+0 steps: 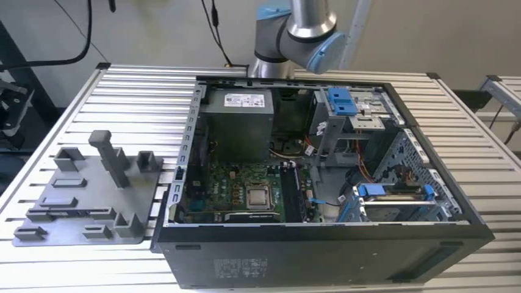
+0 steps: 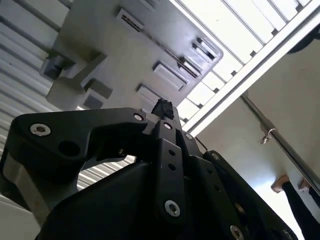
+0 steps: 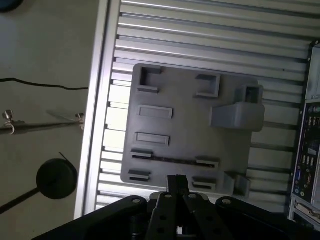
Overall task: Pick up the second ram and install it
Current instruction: 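Reach for the second ram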
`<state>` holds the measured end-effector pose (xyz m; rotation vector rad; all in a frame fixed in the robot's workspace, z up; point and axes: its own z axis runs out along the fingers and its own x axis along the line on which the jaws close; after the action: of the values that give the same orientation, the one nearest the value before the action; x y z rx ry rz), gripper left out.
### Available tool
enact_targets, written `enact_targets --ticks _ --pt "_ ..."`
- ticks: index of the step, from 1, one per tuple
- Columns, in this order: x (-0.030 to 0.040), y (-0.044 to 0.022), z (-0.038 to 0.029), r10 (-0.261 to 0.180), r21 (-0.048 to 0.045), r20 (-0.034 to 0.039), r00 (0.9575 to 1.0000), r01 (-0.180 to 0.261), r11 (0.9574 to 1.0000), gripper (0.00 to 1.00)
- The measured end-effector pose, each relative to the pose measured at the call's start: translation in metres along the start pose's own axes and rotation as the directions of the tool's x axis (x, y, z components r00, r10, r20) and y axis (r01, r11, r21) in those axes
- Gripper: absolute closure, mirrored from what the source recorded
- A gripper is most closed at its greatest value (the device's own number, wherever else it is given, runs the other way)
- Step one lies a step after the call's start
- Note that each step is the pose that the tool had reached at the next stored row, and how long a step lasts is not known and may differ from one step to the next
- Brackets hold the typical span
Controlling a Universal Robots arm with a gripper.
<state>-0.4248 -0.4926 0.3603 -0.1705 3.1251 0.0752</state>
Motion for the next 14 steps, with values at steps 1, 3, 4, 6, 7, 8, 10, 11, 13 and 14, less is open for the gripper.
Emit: enact_targets --ticks 1,3,4,6,7,8,10,11,13,14 --pt "-0.0006 -0.0002 0.0002 0.0 -0.0001 0.0001 1.0 0.0 1.0 0.89" --pt "-0.0022 -0.0011 0.0005 0.0 -0.0001 0.0002 1.0 0.0 1.0 0.89" --pt "-0.003 -0.0015 0.0006 0.0 -0.0001 0.0002 1.0 0.0 1.0 0.89" --pt "-0.0044 -0.0021 0.0008 0.0 -0.0002 0.0003 1.0 0.0 1.0 0.89" --pt "-0.0047 -0.0022 0.0009 0.0 -0.0001 0.0003 1.0 0.0 1.0 0.89" --pt "-0.0049 -0.0022 0.0008 0.0 -0.0001 0.0 1.0 0.0 1.0 0.89" --pt "-0.0052 -0.0023 0.0007 0.0 0.0 -0.0004 1.0 0.0 1.0 0.89" --pt "-0.0053 -0.0023 0.0007 0.0 0.0 -0.0004 1.0 0.0 1.0 0.89" --pt "-0.0053 -0.0023 0.0008 0.0 -0.0001 -0.0003 1.0 0.0 1.0 0.89" --pt "-0.0053 -0.0023 0.0008 0.0 -0.0001 -0.0003 1.0 0.0 1.0 0.89"
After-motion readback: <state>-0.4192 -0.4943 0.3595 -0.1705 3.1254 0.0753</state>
